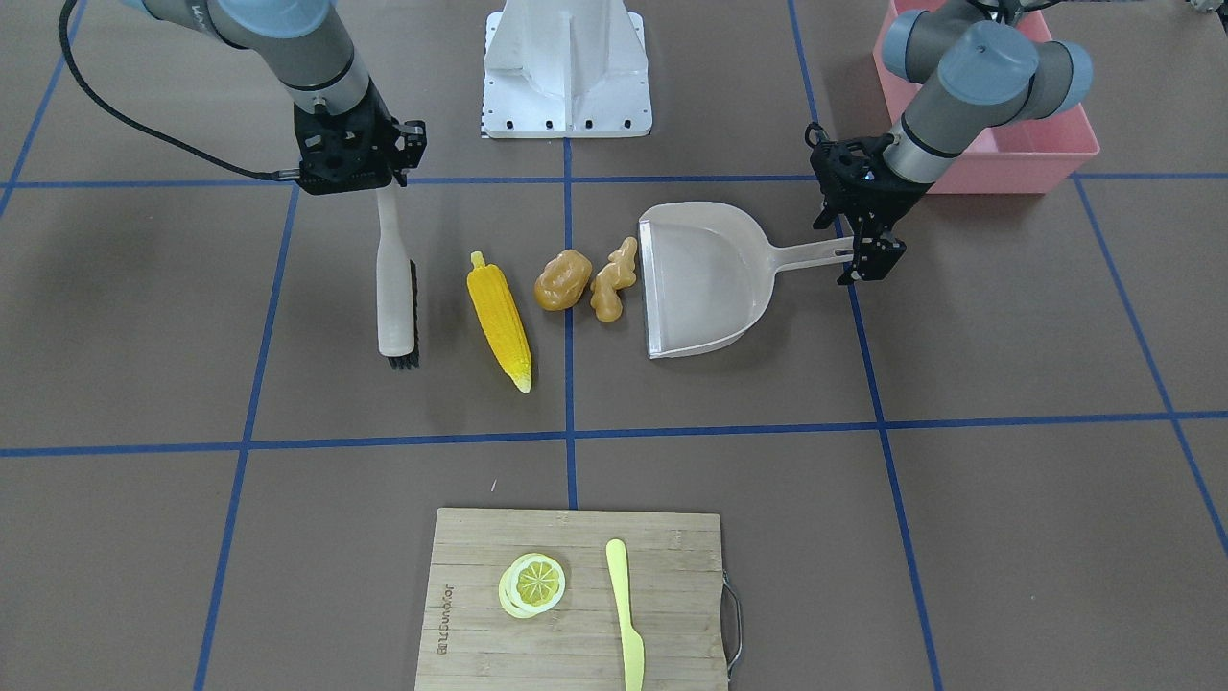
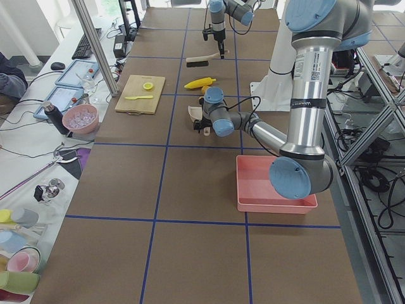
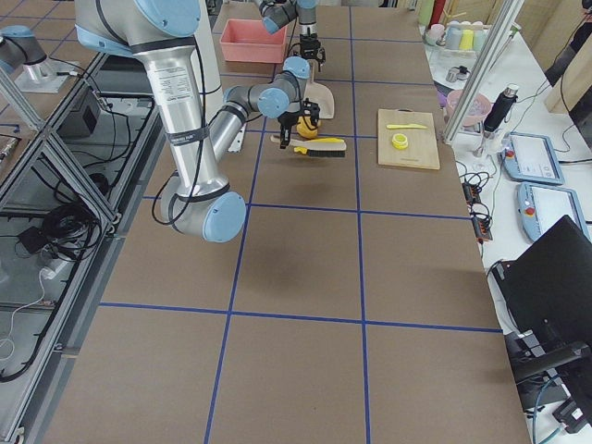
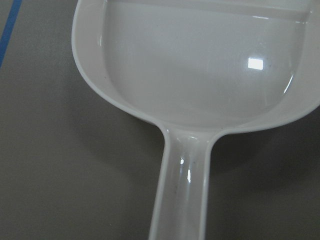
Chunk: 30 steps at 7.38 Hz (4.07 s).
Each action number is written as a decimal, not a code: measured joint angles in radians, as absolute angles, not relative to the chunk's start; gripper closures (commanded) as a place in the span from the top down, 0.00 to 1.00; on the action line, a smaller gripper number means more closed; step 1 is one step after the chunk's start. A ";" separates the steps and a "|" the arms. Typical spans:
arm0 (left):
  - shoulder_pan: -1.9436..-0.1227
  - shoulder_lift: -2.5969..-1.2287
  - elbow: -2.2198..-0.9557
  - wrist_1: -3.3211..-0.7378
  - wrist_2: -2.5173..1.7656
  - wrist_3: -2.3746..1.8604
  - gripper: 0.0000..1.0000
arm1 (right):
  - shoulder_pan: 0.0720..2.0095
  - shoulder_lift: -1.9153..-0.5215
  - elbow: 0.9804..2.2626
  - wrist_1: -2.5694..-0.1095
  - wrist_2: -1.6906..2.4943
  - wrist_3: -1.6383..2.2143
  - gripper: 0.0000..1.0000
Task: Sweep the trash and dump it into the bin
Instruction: 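Lift the brush with the right gripper and carry it toward the corn, then sweep the corn, potato and ginger into the dustpan with the right gripper's brush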
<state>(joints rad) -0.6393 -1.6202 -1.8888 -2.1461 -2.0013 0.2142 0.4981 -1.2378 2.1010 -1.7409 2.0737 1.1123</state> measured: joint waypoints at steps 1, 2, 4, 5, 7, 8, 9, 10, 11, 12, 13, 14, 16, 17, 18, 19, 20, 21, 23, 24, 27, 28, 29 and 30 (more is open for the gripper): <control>-0.638 -1.620 -1.888 -2.148 -2.001 0.209 0.97 | 0.444 -1.239 2.092 -1.716 2.040 1.151 0.00; -0.637 -1.620 -1.887 -2.148 -1.998 0.206 0.97 | 0.408 -1.239 2.080 -1.705 2.009 1.165 0.00; -0.635 -1.624 -1.885 -2.148 -1.994 0.206 0.97 | 0.363 -1.228 2.046 -1.699 1.956 1.172 0.00; -0.635 -1.624 -1.884 -2.148 -1.993 0.207 0.97 | 0.355 -1.214 2.026 -1.689 1.942 1.173 0.00; -0.635 -1.625 -1.884 -2.150 -1.994 0.206 0.97 | 0.356 -1.168 1.971 -1.651 1.929 1.185 0.00; -0.635 -1.624 -1.884 -2.150 -1.994 0.206 0.97 | 0.355 -1.140 1.931 -1.628 1.927 1.199 0.00; -0.635 -1.624 -1.884 -2.152 -1.994 0.205 0.98 | 0.351 -1.118 1.896 -1.599 1.927 1.215 0.00; -0.635 -1.623 -1.884 -2.153 -1.994 0.205 0.97 | 0.345 -1.099 1.865 -1.567 1.926 1.239 0.00; -0.635 -1.622 -1.884 -2.154 -1.994 0.204 0.97 | 0.338 -1.077 1.837 -1.542 1.925 1.265 0.00; -0.635 -1.622 -1.884 -2.155 -1.994 0.204 0.97 | 0.327 -1.055 1.812 -1.519 1.922 1.290 0.00; -0.635 -1.621 -1.884 -2.155 -1.994 0.204 0.98 | 0.317 -1.035 1.786 -1.492 1.917 1.318 0.00; -0.635 -1.621 -1.884 -2.155 -1.994 0.204 0.97 | 0.311 -1.014 1.762 -1.468 1.914 1.341 0.00; -0.635 -1.621 -1.884 -2.155 -1.993 0.204 0.97 | 0.306 -0.967 1.723 -1.452 1.914 1.366 0.00; -0.635 -1.621 -1.882 -2.155 -1.993 0.205 0.97 | 0.306 -0.949 1.715 -1.450 1.917 1.370 0.00; -0.635 -1.621 -1.882 -2.154 -1.993 0.206 0.98 | 0.306 -0.935 1.712 -1.450 1.920 1.373 0.00; -0.635 -1.621 -1.882 -2.154 -1.993 0.206 0.97 | 0.307 -0.920 1.709 -1.450 1.925 1.377 0.00; -0.635 -1.621 -1.882 -2.154 -1.993 0.206 0.97 | 0.307 -0.898 1.699 -1.450 1.930 1.384 0.00; -0.635 -1.621 -1.881 -2.154 -1.993 0.206 0.97 | 0.307 -0.865 1.669 -1.449 1.933 1.392 0.00; -0.635 -1.621 -1.877 -2.154 -1.993 0.207 0.98 | 0.300 -0.783 1.567 -1.427 1.936 1.401 0.00; -0.635 -1.621 -1.877 -2.154 -1.993 0.207 0.97 | 0.295 -0.751 1.527 -1.410 1.936 1.409 0.00; -0.635 -1.621 -1.877 -2.154 -1.993 0.207 0.97 | 0.276 -0.712 1.492 -1.370 1.935 1.447 0.00; -0.635 -1.621 -1.876 -2.154 -1.993 0.207 0.97 | 0.270 -0.710 1.493 -1.360 1.935 1.462 0.00; -0.635 -1.621 -1.876 -2.154 -1.993 0.207 0.97 | 0.265 -0.709 1.497 -1.346 1.936 1.476 0.00; -0.635 -1.621 -1.875 -2.154 -1.993 0.206 0.92 | 0.260 -0.707 1.501 -1.326 1.936 1.500 0.00</control>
<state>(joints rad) -0.6351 -1.6214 -1.8752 -2.1537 -1.9927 0.2061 0.2597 -0.7075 1.5009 -1.3262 1.9358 1.5001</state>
